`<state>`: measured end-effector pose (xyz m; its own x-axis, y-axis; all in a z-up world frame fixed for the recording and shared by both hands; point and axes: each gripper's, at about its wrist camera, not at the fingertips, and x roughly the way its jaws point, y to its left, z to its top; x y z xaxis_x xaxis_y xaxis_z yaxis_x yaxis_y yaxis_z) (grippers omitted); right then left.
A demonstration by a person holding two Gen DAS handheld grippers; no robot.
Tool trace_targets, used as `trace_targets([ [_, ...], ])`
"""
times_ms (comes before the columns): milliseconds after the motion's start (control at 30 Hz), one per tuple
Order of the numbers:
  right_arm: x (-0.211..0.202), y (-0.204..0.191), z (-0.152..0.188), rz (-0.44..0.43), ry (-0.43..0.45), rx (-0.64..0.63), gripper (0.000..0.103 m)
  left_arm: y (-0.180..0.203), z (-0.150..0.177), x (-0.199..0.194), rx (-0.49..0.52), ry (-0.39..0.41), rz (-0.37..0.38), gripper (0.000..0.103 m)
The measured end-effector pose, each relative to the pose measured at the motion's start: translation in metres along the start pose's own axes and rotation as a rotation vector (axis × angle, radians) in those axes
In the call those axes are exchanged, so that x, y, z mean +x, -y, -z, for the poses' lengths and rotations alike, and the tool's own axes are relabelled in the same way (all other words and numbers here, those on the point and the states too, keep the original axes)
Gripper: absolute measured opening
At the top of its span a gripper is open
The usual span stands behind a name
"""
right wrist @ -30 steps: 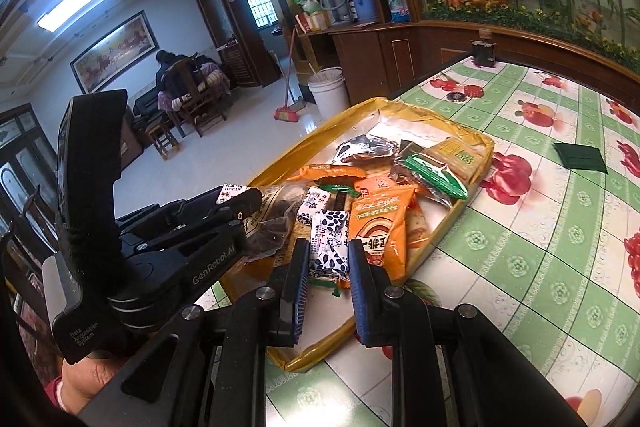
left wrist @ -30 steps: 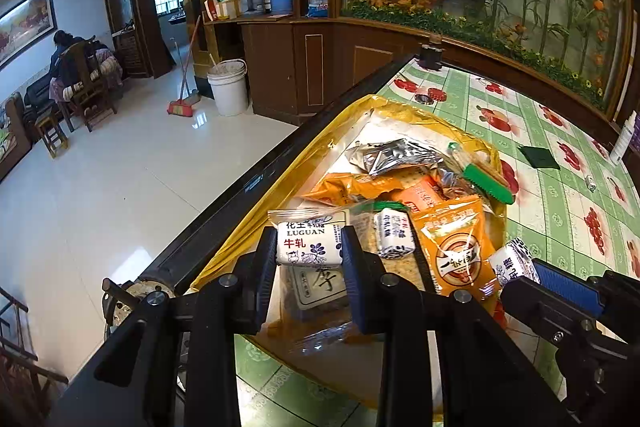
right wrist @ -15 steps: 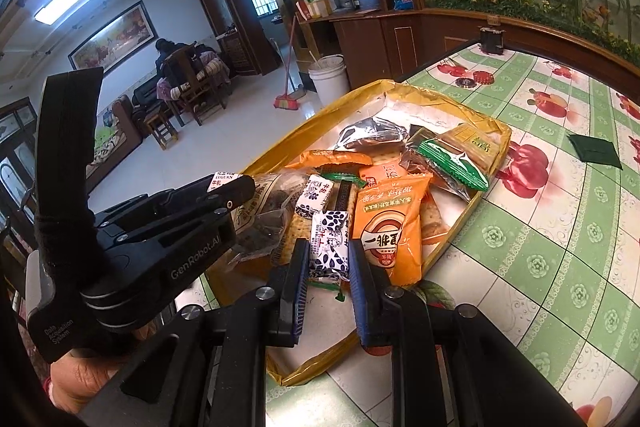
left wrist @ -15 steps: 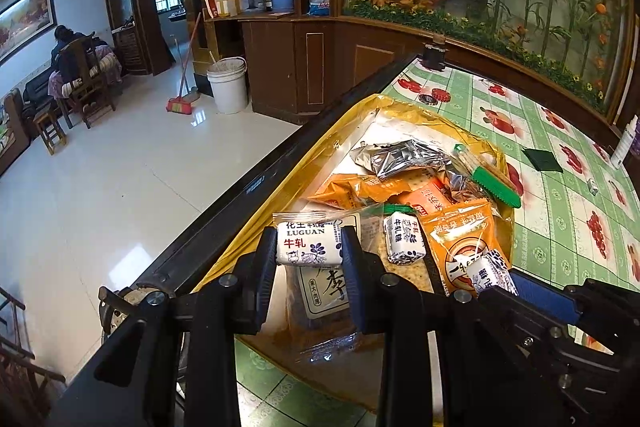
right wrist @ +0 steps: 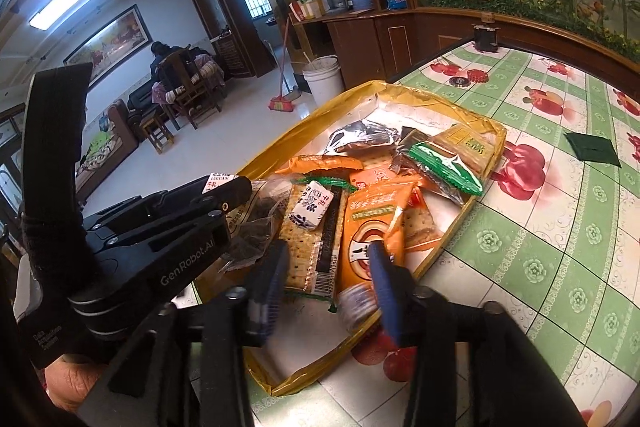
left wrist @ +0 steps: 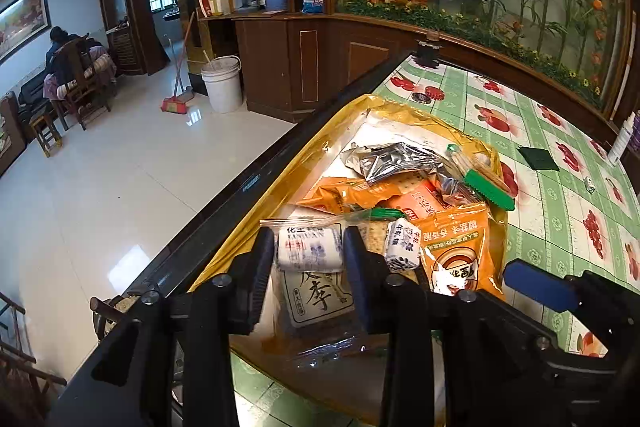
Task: Organize snacks
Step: 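Withdraw both grippers from the tray toward the dark green pack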
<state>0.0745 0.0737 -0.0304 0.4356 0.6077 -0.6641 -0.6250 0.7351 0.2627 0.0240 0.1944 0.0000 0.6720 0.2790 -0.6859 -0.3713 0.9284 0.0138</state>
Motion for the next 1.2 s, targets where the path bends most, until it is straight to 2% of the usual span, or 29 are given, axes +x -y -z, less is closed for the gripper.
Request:
trace_targets([
  [33, -0.002, 0.002, 0.000, 0.001, 0.005, 0.005, 0.048, 0.001, 0.000, -0.001, 0.003, 0.005, -0.005, 0.049],
  [67, -0.004, 0.004, -0.001, 0.000, 0.009, 0.010, 0.048, 0.002, -0.001, -0.004, 0.007, 0.012, -0.002, 0.053],
  [633, -0.061, 0.068, 0.012, 0.087, 0.101, 0.143, 0.049, 0.027, -0.005, -0.028, 0.042, 0.055, 0.025, 0.054],
  [833, -0.078, 0.099, 0.021, 0.131, 0.123, 0.209, 0.052, 0.056, -0.008, -0.036, 0.078, 0.063, 0.069, 0.054],
  [967, -0.087, 0.119, 0.025, 0.156, 0.134, 0.244, 0.052, 0.078, -0.011, -0.043, 0.110, 0.077, 0.099, 0.062],
  [1200, -0.106, 0.163, 0.031, 0.226, 0.156, 0.306, 0.055, 0.127, -0.017, -0.045, 0.195, 0.079, 0.168, 0.063],
])
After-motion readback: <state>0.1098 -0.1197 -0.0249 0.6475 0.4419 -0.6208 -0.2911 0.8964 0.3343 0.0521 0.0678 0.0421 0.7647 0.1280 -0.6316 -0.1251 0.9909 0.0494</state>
